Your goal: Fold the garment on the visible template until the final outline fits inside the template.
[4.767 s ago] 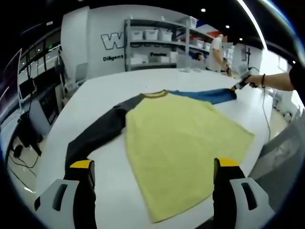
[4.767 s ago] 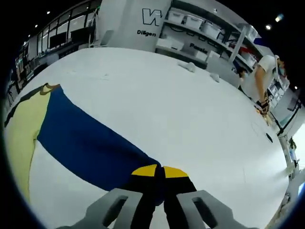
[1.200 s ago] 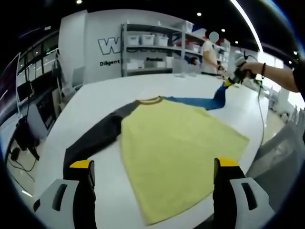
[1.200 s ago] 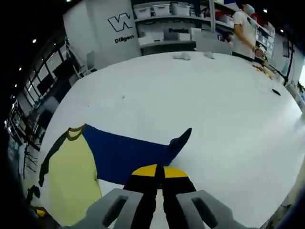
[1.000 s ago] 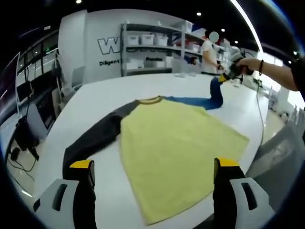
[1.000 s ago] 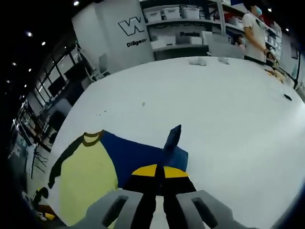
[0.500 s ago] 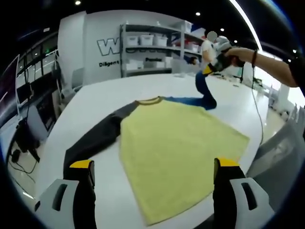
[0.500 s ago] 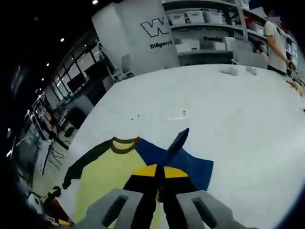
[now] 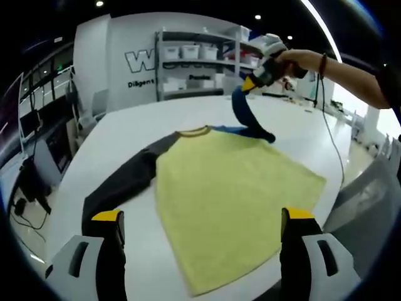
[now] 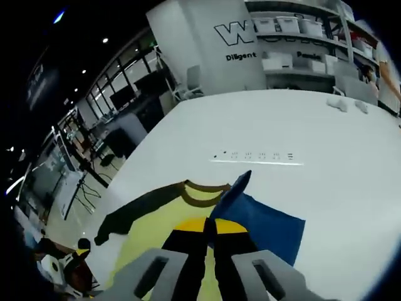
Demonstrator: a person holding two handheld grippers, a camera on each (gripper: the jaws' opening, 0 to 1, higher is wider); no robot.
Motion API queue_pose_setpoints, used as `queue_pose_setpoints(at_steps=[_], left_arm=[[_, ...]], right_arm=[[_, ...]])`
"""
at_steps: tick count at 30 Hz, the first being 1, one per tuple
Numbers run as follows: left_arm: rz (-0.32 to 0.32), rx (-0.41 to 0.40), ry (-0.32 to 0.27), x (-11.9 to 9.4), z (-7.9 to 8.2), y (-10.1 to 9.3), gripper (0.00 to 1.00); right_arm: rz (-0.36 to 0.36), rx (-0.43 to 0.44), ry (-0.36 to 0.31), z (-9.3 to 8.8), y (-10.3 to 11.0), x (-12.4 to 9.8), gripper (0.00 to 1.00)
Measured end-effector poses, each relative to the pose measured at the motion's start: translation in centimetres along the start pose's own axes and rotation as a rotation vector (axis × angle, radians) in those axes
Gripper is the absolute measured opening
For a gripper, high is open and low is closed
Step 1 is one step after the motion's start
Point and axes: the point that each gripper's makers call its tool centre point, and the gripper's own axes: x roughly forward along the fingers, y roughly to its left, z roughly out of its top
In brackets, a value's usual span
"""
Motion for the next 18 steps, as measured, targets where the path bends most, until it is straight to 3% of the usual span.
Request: queue_pose_setpoints(at_steps=[3,10,18], left_arm=[[-0.011,-0.006,0.029,0.2,-0.5,-0.1,0.99],[-0.016,-0.004,0.015,0.0,-0.3,-0.3,0.99],[-0.045,0.000,0.017,0.1,-0.3,-0.8,0.99]], right_arm=[[0.033,-0.033,0.012,-0.1,1.9,0.7,0.00],[0.062,-0.098,0.032,-0.6,4.9,2.2,0.00],[0.048,-0.142,0.035,-1.4,7.2,3.4,0.00]])
